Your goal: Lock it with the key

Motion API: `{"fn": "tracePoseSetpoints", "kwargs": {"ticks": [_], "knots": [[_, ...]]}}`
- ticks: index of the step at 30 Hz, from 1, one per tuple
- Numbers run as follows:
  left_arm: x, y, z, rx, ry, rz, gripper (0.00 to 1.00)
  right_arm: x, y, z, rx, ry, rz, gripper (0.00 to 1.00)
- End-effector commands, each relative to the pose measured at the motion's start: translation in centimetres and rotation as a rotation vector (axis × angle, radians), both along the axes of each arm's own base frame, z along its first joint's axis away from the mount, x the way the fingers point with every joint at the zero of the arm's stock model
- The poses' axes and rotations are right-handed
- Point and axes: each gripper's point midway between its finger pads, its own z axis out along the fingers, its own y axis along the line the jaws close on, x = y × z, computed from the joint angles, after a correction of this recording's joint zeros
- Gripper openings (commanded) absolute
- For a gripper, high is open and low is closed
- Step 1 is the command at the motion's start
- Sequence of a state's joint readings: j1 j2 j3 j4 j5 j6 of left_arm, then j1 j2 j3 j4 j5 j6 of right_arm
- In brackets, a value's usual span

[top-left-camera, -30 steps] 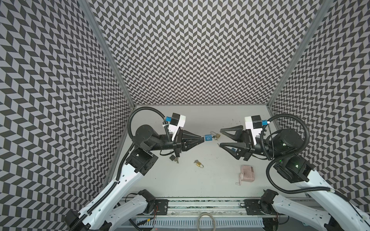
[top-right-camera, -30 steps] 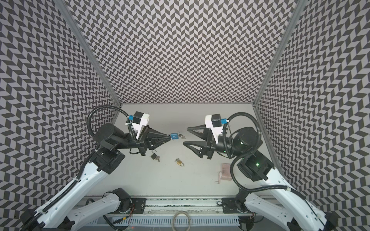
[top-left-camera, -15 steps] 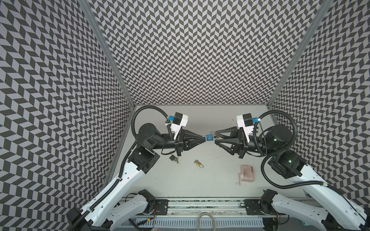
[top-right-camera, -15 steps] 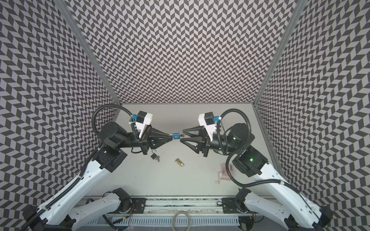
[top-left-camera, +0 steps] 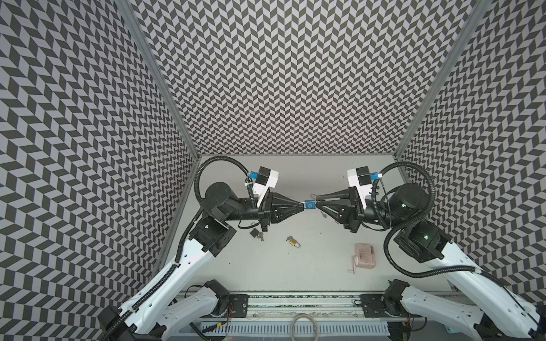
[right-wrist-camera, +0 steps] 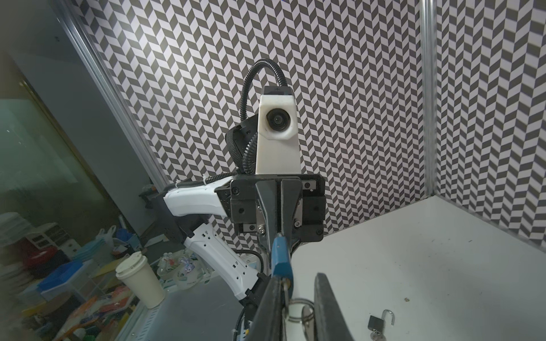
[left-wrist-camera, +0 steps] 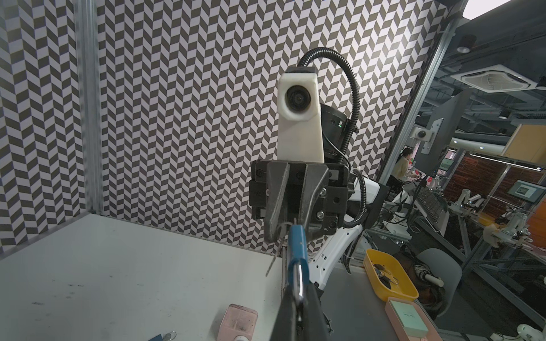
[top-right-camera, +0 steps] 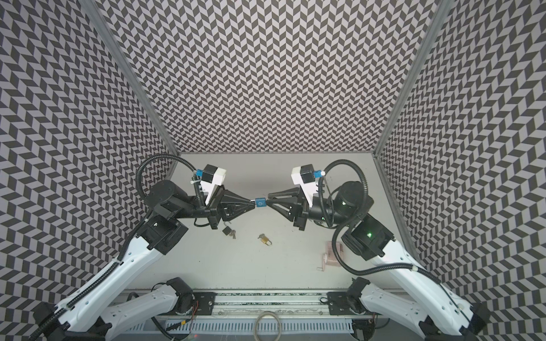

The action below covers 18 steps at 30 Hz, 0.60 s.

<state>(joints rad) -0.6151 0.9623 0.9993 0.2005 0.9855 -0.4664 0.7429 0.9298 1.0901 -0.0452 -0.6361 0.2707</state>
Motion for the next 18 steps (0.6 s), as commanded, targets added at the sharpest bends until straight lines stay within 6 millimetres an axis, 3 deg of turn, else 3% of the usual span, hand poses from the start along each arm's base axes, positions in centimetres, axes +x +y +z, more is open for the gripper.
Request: {"fn": "tracePoseSetpoints", "kwargs": {"ticks": [1,6,18], "knots": [[-0.9,0.3,1.7,-0.031,-0.054,-0.015,0.00,-0.2,-0.6,1.8,0.041,-0.044,-0.021,0.08],[-0.9,0.3,1.7,-0.031,-0.052,-0.013,0.00,-0.3,-0.8,1.7,0.039,-0.044,-0.026,0.00],[-0.6,0.6,1.7,-0.029,-0.056,0.017,0.00,-1.3,-2.0,2.7,0.058,-0.098,-0.044,0.00]]}}
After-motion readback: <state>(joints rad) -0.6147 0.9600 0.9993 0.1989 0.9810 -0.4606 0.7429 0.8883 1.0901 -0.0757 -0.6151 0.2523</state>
